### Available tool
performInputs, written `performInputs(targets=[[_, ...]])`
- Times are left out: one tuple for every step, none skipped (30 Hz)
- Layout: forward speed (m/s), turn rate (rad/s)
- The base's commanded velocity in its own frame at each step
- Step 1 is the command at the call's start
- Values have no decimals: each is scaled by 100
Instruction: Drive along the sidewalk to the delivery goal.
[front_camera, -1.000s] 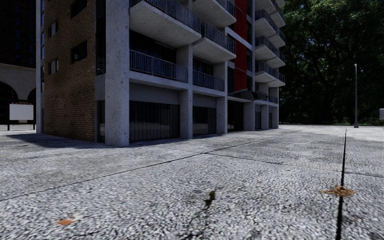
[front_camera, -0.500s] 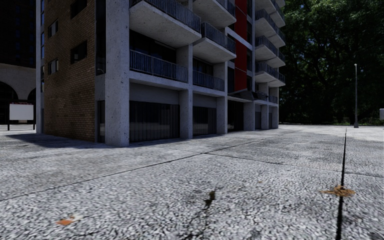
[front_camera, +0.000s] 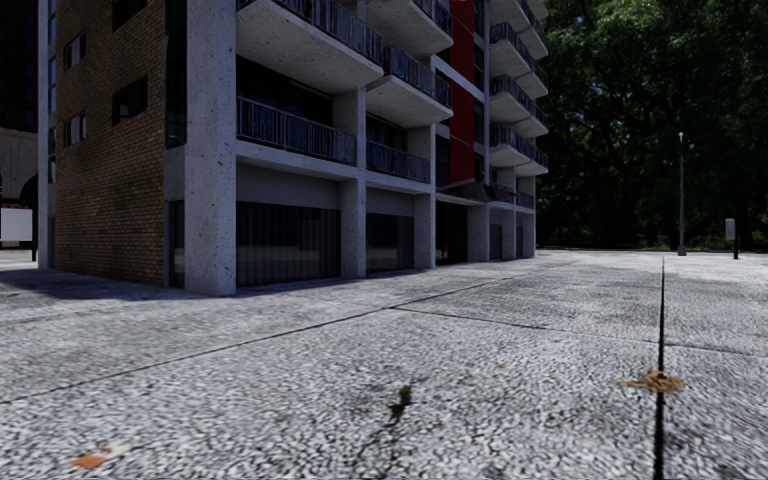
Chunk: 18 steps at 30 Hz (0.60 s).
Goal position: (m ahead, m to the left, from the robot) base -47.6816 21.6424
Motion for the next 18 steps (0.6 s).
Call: performInputs(targets=[[200, -91], [200, -91], [200, -91], [200, -91], [200, -91], [200, -91], [200, -91], [200, -91], [200, -91], [200, -91], [200, -91], [200, -91], [200, -91], [200, -91], [200, -91], [200, -91], [200, -91], [200, -91]])
